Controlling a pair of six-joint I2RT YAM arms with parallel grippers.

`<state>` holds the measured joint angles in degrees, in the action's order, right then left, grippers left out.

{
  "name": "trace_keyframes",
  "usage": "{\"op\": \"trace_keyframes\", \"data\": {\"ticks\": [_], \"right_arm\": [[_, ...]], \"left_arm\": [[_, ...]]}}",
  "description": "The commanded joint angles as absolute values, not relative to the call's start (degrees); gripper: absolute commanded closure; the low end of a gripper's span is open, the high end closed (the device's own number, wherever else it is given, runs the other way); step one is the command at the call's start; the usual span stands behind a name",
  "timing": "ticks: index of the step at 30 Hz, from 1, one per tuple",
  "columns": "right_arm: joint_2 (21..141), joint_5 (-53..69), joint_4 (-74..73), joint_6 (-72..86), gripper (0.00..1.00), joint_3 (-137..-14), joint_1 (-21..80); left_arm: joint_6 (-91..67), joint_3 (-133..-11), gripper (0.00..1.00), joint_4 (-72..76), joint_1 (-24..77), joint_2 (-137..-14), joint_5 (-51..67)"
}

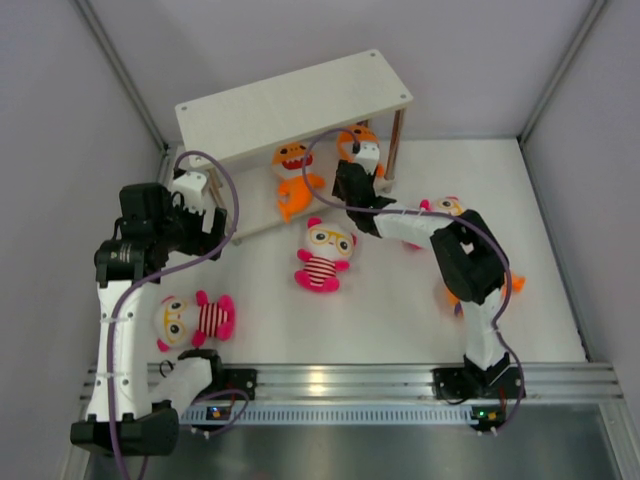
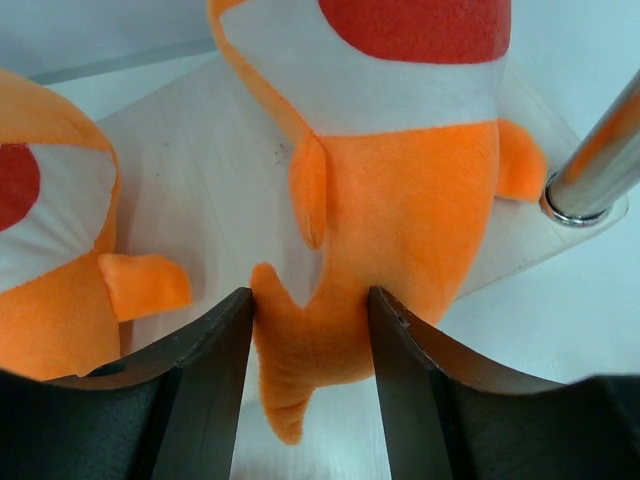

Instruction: Place and organize the stuffed toys onto the shelf

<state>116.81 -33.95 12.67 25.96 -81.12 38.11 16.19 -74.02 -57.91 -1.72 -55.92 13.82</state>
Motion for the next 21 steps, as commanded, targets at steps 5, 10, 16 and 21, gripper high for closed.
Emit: {"op": "trace_keyframes", "data": {"ticks": [5, 10, 16, 21], "right_arm": [[115.1, -28.7, 14.0, 21.0, 0.49, -83.2, 36.2], [109.5, -25.8, 17.8, 15.2, 0.41, -78.8, 36.5], [100.3, -22.3, 18.1, 9.3, 0.3, -75.0, 38.6], [89.8, -17.2, 12.6, 9.5, 0.28, -69.4, 38.9]], "left_arm": [[16.8, -74.7, 0.02, -57.1, -1.8, -56.0, 13.4], [16.9, -74.8, 0.02, -57.1, -1.8, -56.0, 13.7], [16.8, -74.7, 0.02, -57.1, -1.8, -56.0, 13.5], [16.7, -75.0, 0.02, -57.2, -1.8, -55.6, 14.1]]}}
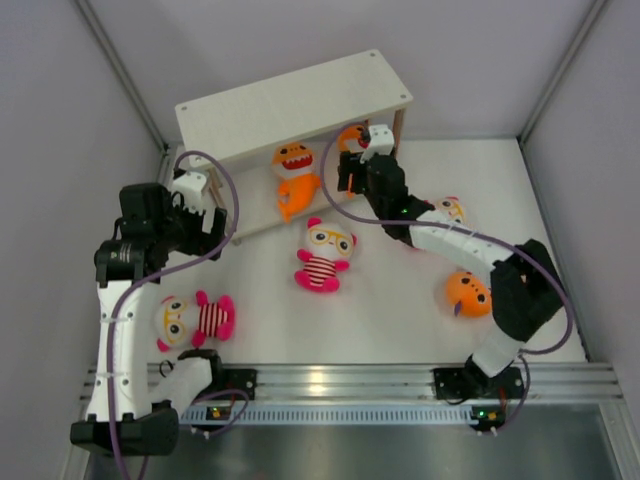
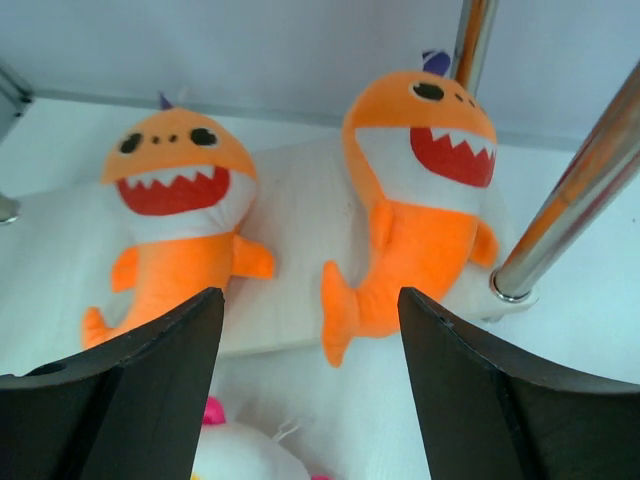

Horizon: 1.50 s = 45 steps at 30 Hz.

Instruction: Place and organize the stuffed toys onto the shelf

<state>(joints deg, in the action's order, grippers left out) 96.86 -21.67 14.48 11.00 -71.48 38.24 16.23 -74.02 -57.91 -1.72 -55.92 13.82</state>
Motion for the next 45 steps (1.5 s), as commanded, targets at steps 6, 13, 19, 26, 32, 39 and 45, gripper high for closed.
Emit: {"op": "trace_keyframes", "data": {"ticks": [6, 13, 19, 26, 32, 39, 45], "right_arm": [[71.2, -21.1, -15.8, 16.8, 0.28, -62.1, 39.4], [60.3, -29.8, -54.8, 28.4, 0.19, -65.2, 37.6], [53.9, -22.1, -62.6, 30.8, 0.11, -57.6, 27.9], [52.4, -15.8, -51.5, 25.1, 0.09, -47.0, 9.4], [59.5, -8.4, -46.3, 23.6, 0.2, -42.5, 7.3], [58.3, -0.4, -43.5, 24.0, 0.89, -41.6, 7.3], [53.4, 11.7, -46.6, 24.3, 1.0, -46.4, 7.5]], "left_arm": [[16.6, -74.5, 0.02, -57.3, -1.8, -55.0, 14.6], [16.1, -74.6, 0.02, -57.4, -1.7, -54.0, 15.6], [15.8, -73.8, 0.02, -57.7, -0.8, -53.0, 16.4], [16.1, -74.1, 0.02, -58.4, 1.6, -52.4, 15.4], [16.1, -74.4, 0.02, -58.8, 1.9, -52.0, 15.3], [16.0, -74.7, 0.02, -58.9, 1.9, -52.5, 15.4], [16.3, -75.7, 0.02, -59.7, 1.9, -53.0, 16.4]]}}
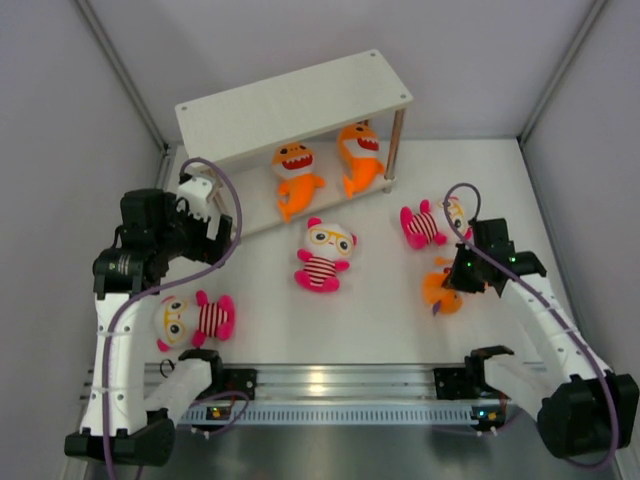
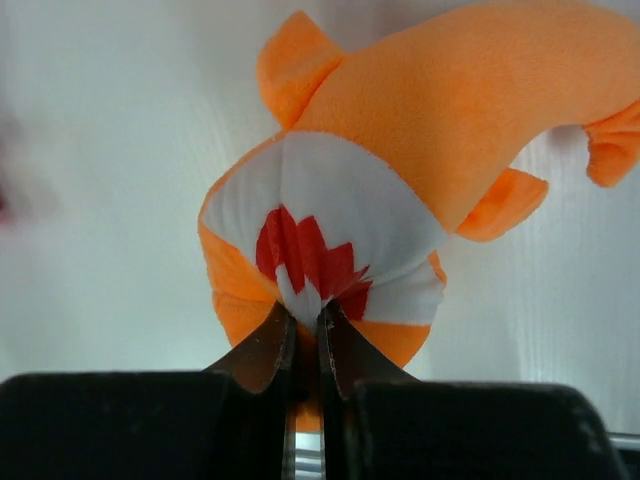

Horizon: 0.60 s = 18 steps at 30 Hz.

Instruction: Place and organize the stuffed toys onto the shelf

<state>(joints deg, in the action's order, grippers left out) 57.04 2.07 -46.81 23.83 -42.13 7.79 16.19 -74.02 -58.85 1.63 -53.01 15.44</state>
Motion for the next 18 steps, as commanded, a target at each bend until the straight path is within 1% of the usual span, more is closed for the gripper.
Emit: {"op": "trace_keyframes", "data": {"ticks": [1, 2, 5, 6, 7, 9, 10, 12, 13, 14, 16, 17, 18], "right_arm": [[51.6, 14.0, -46.8, 24.3, 1.0, -49.3, 8.2], [50.8, 16.4, -46.8, 24.6, 1.0, -51.0, 8.6], [49.0, 31.8, -43.0, 27.1, 1.0, -56.9, 11.7], [48.7, 33.7, -40.8, 28.6, 1.0, -58.0, 13.0], [48.1, 34.4, -33.1, 30.7, 1.0, -59.3, 16.8], [47.9, 32.7, -22.5, 36.9, 1.0, -59.2, 22.8], [49.1, 32.0, -11.9, 40.5, 1.0, -58.7, 29.2], [52.0, 30.9, -1.5, 44.2, 1.0, -58.9, 34.3], [55.9, 30.9, 6.3, 45.9, 1.0, -60.4, 37.1], [57.8, 30.6, 9.0, 49.5, 1.0, -61.3, 38.0], [62.9, 29.4, 12.2, 51.4, 1.0, -65.1, 38.6], [64.3, 26.7, 13.3, 53.0, 1.0, -66.3, 38.7], [65.6, 25.8, 13.9, 53.8, 1.0, -67.5, 38.6]], "left_arm": [[16.3, -75.8, 0.02, -59.8, 1.9, -53.2, 17.0], [16.5, -76.0, 0.02, -60.0, 1.9, -53.3, 17.1], [16.8, -76.6, 0.04, -60.1, 1.9, -53.4, 18.6], [16.8, -76.8, 0.04, -60.3, 1.9, -53.5, 19.2], [16.8, -77.0, 0.04, -60.3, 1.9, -53.7, 19.6], [16.7, -77.6, 0.02, -60.4, 1.9, -53.9, 21.1], [16.8, -77.8, 0.02, -60.3, 1.9, -53.9, 21.5], [17.1, -78.7, 0.02, -60.4, 1.9, -54.1, 22.4], [17.5, -78.9, 0.02, -60.2, 1.9, -53.9, 22.9], [18.0, -79.4, 0.02, -60.3, 1.9, -54.0, 24.1], [21.8, -80.3, 0.02, -60.2, 1.9, -53.4, 26.4], [23.7, -80.5, 0.02, -60.2, 1.9, -53.1, 27.9], [27.7, -80.6, 0.02, -60.2, 1.9, -52.5, 31.2]]}}
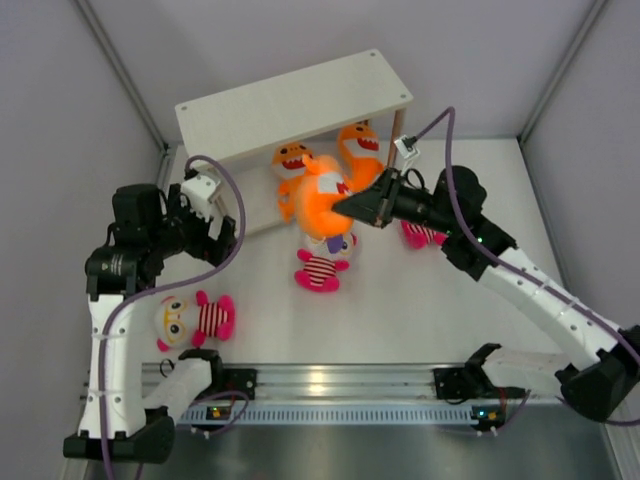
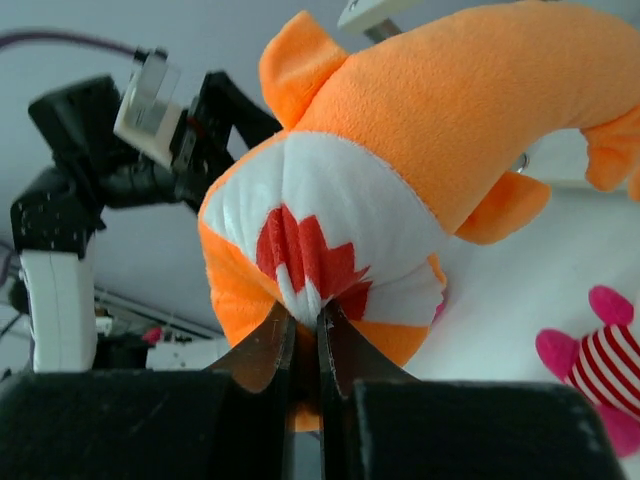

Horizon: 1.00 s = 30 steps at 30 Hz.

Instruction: Place and organize the stuffed toys onto the shelf

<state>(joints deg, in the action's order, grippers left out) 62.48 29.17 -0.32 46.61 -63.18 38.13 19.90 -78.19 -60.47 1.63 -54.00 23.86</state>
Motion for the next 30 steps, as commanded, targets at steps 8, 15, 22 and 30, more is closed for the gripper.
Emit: {"op": "trace_keyframes", "data": {"ticks": [8, 15, 22, 30], "right_arm": [[76.5, 24.2, 16.3, 60.5, 1.0, -75.0, 42.5], [77.6, 21.3, 25.3, 64.6, 1.0, -69.8, 46.9], [83.1, 23.9, 27.6, 66.4, 1.0, -74.3, 53.5], [88.1, 26.4, 29.2, 67.7, 1.0, -78.5, 58.2]], "left_arm": [[57.0, -76.6, 0.02, -60.3, 2.0, -52.4, 30.4], [82.3, -69.7, 0.02, -60.2, 2.0, -37.4, 32.7], [88.8, -72.5, 0.02, -60.2, 1.9, -32.6, 42.9], [91.4, -72.2, 0.04, -60.0, 1.8, -30.6, 44.6]]}}
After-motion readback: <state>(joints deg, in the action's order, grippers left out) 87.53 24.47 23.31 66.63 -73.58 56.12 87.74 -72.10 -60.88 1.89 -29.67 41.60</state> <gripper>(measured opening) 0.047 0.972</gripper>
